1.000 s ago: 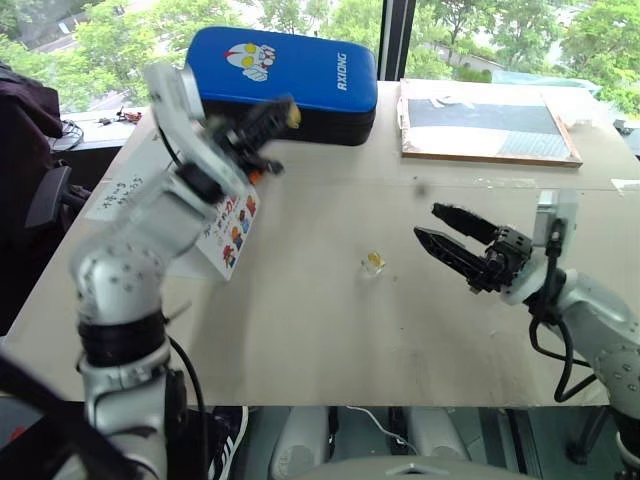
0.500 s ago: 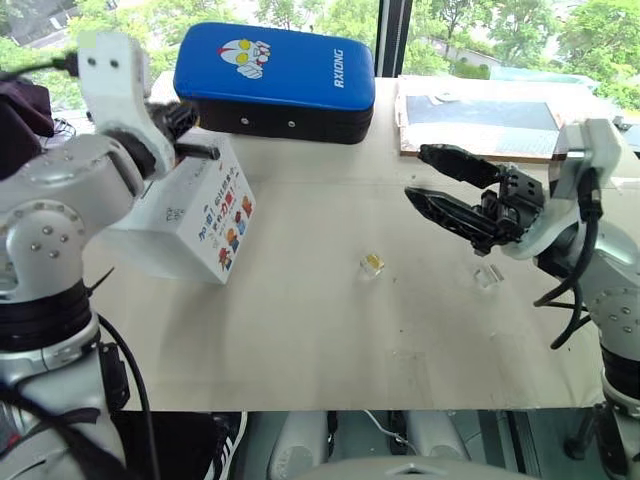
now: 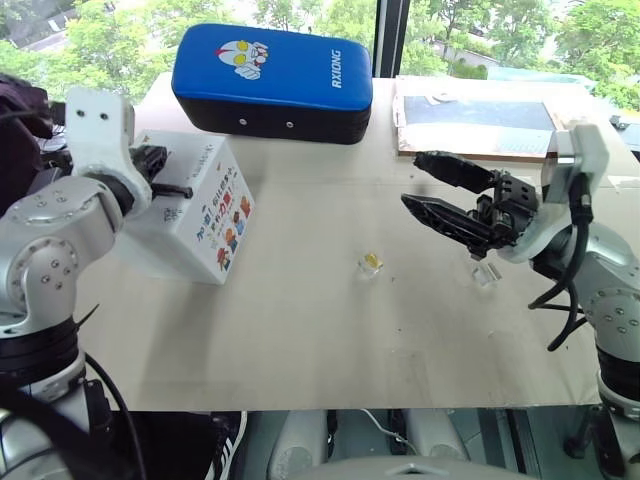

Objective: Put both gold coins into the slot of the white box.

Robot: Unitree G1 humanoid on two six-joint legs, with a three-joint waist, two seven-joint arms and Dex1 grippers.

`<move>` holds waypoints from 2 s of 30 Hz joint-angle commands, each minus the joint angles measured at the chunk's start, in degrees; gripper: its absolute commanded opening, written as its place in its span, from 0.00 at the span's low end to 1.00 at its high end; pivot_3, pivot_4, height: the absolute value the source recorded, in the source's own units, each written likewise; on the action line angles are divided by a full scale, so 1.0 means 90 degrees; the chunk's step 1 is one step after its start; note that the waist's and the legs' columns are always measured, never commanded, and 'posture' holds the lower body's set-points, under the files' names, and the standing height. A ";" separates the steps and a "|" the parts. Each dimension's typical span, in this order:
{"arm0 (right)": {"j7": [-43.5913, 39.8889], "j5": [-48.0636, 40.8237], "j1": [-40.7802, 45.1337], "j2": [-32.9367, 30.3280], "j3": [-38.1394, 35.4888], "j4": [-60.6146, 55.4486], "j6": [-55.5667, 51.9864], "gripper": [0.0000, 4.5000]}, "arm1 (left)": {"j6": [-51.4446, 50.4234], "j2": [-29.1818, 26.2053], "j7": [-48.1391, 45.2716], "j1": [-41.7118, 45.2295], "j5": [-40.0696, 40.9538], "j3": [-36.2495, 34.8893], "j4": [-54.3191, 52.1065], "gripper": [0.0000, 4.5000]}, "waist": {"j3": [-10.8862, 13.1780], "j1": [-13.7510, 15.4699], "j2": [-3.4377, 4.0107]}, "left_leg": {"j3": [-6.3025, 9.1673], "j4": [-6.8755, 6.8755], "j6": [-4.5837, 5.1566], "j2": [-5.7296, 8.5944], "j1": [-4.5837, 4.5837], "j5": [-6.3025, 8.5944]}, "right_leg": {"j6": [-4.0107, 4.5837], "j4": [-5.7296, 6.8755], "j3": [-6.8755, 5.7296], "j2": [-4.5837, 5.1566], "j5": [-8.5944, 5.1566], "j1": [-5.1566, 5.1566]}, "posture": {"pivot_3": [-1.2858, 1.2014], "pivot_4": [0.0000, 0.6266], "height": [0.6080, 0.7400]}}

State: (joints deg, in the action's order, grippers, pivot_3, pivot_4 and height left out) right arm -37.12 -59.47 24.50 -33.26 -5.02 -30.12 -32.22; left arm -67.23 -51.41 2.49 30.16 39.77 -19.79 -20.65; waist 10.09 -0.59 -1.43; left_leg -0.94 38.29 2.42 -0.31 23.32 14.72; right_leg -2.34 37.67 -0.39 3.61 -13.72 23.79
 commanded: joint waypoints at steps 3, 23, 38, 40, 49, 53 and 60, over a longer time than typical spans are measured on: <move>-0.0013 -0.0020 0.0156 0.0068 -0.0173 -0.0039 0.0048 0.78 | -0.0471 -0.0009 -0.0192 -0.0172 -0.0189 -0.0218 -0.0087 0.00 | 0.0000 -0.0029 0.0000 | -0.0005 -0.0001 0.0000 0.0000 -0.0003 0.0000 | 0.0000 -0.0001 0.0006 -0.0001 0.0000 0.0000 | 0.52 0.24 1.00; 0.0559 0.3059 -0.1100 -0.0040 0.1513 0.0432 0.0250 0.78 | 0.1390 0.0184 -0.3770 -0.0481 0.1762 -0.0708 -0.1596 0.72 | -0.0005 0.0063 -0.0001 | -0.0008 0.0008 -0.0002 0.0010 0.0039 -0.0001 | 0.0002 -0.0011 0.0000 0.0023 0.0001 0.0032 | 0.52 0.24 1.00; 0.1172 0.4583 -0.0960 0.1391 0.2409 0.1190 0.0188 0.78 | 0.0972 -0.1913 -0.5144 -0.3595 0.1175 -0.0030 -0.2752 0.72 | 0.0002 0.0006 0.0010 | -0.0004 0.0014 0.0006 0.0004 0.0024 0.0000 | 0.0006 0.0020 0.0000 -0.0051 0.0000 0.0038 | 0.52 0.24 1.00; 0.1171 0.4663 -0.0949 0.1477 0.2388 0.1220 0.0178 0.78 | 0.1024 -0.1892 -0.5153 -0.3584 0.1076 0.0017 -0.2735 0.72 | 0.0002 0.0003 0.0010 | -0.0003 0.0014 0.0004 0.0001 0.0024 -0.0001 | 0.0006 0.0023 -0.0001 -0.0053 0.0000 0.0040 | 0.52 0.24 1.00; 0.1270 0.4938 -0.0857 0.1731 0.2339 0.1402 -0.0093 0.00 | 0.1347 -0.1582 -0.4896 -0.3061 0.0689 0.0301 -0.2561 0.73 | 0.0002 -0.0010 0.0011 | -0.0001 0.0012 -0.0011 -0.0001 0.0027 -0.0009 | 0.0006 0.0022 -0.0001 -0.0054 0.0000 0.0041 | 0.52 0.24 1.00; 0.1195 0.4940 -0.0902 0.1723 0.2331 0.1318 -0.0177 0.00 | 0.1308 -0.1483 -0.4863 -0.2910 0.0663 0.0383 -0.2506 0.73 | 0.0002 -0.0009 0.0010 | 0.0001 0.0012 -0.0009 -0.0001 0.0026 -0.0008 | 0.0006 0.0024 -0.0002 -0.0054 0.0001 0.0041 | 0.52 0.24 1.00; 0.1451 0.4220 -0.0828 0.2200 0.1586 0.0843 -0.0634 0.00 | 0.1413 -0.0107 -0.4337 -0.2495 0.1644 -0.0042 -0.1994 0.73 | 0.0001 0.0000 0.0011 | 0.0002 0.0013 -0.0003 -0.0001 0.0027 -0.0005 | 0.0005 0.0028 -0.0002 -0.0053 0.0001 0.0041 | 0.52 0.24 1.00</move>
State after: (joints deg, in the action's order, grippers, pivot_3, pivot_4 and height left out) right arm -24.77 -18.72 16.24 -14.28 11.96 -18.26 -36.86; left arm -55.67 -54.60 -38.32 6.88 50.26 -16.92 -39.58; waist 10.10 -0.59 -1.32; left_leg -0.89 38.43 2.40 -0.32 23.57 14.68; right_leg -2.30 37.92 -0.42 3.13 -13.70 24.15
